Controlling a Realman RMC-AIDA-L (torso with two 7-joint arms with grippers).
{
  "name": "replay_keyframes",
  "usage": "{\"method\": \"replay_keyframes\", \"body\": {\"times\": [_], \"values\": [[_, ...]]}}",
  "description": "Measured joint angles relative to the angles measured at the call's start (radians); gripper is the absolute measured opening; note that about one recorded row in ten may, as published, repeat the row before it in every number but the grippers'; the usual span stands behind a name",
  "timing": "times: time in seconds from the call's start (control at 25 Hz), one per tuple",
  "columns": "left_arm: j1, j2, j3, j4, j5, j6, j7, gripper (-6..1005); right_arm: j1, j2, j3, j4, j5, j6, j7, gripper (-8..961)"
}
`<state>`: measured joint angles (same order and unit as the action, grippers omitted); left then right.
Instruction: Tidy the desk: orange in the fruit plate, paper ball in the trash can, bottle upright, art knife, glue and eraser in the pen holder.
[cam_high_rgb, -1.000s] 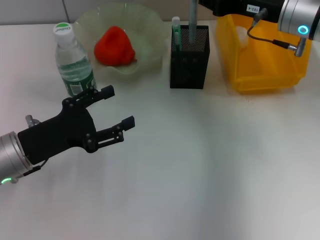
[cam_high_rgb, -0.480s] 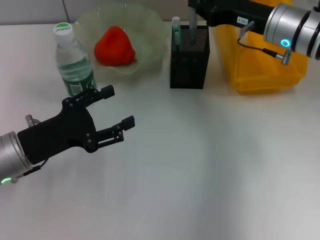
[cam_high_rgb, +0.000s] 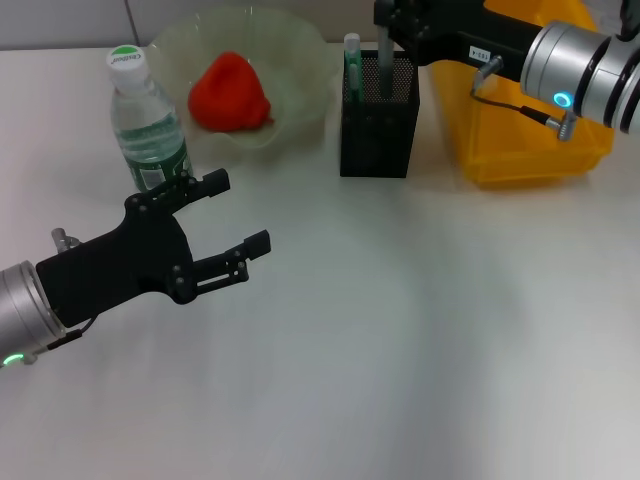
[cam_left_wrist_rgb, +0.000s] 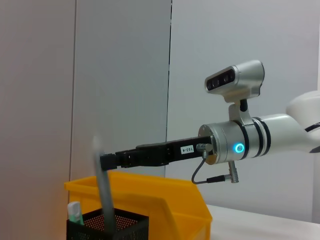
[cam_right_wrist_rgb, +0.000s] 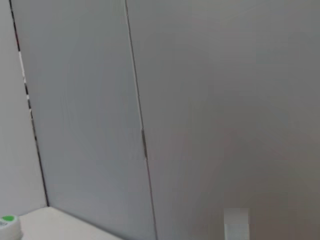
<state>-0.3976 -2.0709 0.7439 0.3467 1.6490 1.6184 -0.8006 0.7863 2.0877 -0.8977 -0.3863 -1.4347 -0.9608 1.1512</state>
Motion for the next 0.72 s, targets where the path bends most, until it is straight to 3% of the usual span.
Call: {"method": "replay_keyframes", "body": {"times": [0.2,0.68,0.72], "values": [[-0.001,0.0,0.0,0.0,0.0,-0.001,0.0,859,-0.004,0.0,0.0,0.026,0.054,-0.009,-0.077,304],[-0.005,0.001,0.0,-0.008,-0.008,-0.017,0.0,859,-0.007,0.002,0.002,0.057,0.16,-0.017,-0.14,522],[-0.003,0.002,0.0,-0.009,-0.008,-0.017,0.0,859,-0.008,0.002,0.005,0.06,0.17,-0.035,-0.142,590]]}}
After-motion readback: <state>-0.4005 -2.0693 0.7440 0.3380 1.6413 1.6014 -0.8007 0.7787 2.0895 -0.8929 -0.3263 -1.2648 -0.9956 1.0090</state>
